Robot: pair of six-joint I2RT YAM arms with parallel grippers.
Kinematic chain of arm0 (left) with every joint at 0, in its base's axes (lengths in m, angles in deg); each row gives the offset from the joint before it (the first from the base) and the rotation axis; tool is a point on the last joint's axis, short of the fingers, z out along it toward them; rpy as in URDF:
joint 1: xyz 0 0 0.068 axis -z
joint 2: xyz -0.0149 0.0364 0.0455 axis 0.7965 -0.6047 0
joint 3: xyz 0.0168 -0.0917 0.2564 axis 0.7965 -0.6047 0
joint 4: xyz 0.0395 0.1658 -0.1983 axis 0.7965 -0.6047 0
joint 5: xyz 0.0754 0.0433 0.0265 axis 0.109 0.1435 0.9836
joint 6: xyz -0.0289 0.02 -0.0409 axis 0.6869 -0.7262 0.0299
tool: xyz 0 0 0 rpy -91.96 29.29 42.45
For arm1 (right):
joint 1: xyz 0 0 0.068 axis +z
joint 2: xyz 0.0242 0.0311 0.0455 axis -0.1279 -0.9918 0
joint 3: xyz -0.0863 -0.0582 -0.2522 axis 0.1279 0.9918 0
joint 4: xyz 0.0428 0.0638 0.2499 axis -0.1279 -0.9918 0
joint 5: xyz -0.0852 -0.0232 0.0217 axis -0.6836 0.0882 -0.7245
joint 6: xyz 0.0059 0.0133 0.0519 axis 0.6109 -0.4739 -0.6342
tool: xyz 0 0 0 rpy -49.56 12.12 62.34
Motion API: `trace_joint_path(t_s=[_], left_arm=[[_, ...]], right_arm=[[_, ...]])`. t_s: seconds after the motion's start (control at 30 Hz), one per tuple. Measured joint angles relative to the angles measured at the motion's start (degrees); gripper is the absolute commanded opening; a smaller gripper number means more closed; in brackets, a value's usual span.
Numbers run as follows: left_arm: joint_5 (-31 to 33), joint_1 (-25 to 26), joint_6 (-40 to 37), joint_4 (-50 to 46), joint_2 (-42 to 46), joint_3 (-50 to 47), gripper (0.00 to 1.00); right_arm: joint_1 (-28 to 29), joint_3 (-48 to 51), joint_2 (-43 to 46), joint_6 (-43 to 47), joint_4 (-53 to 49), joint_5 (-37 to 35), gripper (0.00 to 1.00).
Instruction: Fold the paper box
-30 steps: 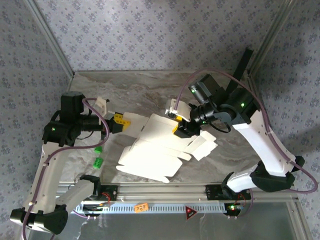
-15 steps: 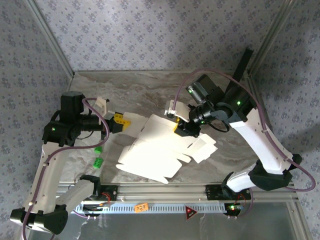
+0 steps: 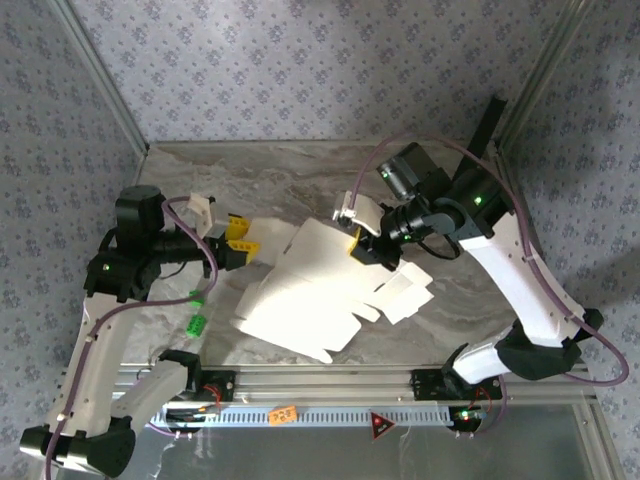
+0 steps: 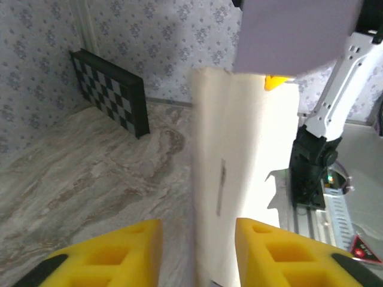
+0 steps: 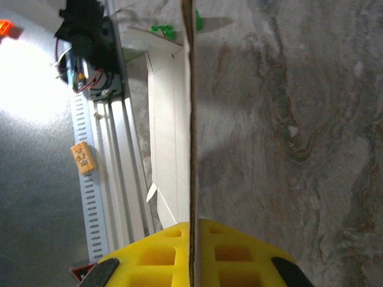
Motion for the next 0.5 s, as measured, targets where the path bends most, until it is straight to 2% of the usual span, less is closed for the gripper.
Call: trace_joint_path(t_s=[0.03,0.2,0.37,0.5], left_arm=[[1.2,0.0,1.5,1.8,0.3,-0.6,0.5],[8.1,0.0,11.0,11.5,1.1,-4.3,0.55],[15.0,0.0,22.3,20.5,-1.2,-6.6,0.55],[21.6,0.0,33.1,29.1,-3.3,-12.1,0.56]], right_arm=[[-1.5,0.9,0.5,-0.7,1.2,0.7,0.0],[-10.0,10.4,4.9,-8.3,11.6,6.4,0.0],[-18.0,27.3,9.7,-25.9,31.9,12.3,0.0],[-21.9,40.2,9.5,-41.2,48.2,13.5,0.0]])
